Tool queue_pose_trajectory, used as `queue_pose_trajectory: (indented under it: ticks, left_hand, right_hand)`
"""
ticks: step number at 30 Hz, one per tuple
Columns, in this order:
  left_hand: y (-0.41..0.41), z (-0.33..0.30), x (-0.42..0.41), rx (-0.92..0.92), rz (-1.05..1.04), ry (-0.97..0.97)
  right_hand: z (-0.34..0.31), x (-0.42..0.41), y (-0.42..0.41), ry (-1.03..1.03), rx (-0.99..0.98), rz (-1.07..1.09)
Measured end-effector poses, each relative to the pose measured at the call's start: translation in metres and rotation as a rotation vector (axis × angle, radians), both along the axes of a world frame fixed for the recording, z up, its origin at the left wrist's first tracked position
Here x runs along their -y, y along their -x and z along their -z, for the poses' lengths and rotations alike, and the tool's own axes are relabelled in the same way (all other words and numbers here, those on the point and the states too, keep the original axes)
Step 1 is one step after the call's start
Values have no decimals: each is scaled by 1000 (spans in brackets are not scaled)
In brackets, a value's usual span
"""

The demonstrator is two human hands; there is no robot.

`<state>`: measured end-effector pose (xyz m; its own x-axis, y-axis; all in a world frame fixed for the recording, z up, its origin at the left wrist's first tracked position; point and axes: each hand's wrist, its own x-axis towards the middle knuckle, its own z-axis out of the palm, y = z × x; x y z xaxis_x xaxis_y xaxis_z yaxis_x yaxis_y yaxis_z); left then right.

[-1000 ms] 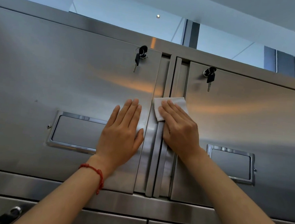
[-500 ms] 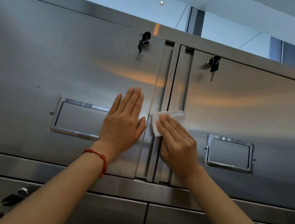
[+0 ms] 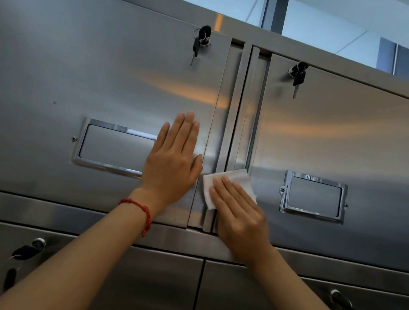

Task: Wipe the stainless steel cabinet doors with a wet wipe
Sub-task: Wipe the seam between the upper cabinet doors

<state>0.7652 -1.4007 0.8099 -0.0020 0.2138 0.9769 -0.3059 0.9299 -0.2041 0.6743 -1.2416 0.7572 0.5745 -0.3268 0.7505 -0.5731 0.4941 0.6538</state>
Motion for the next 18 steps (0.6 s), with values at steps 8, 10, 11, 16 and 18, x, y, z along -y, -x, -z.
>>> queue_pose_trajectory:
  ticks: [8,10,11,16,18]
  left_hand:
    - [-1,10,-2,19,15,-4]
    - [-2,13,-3,31,25,-5]
    - [-3,16,-3,37,31,-5]
    - [-8,27,-3,78,33,-7]
    - [-11,34,-4,103,33,-15]
  right_hand:
    - [24,-5,-3,-54,31,30]
    - [29,-6,-4,-62,37,36]
    - [31,-6,-4,-60,38,33]
    - [38,-8,-8,-64,51,32]
    - [42,-10,-9,-81,45,47]
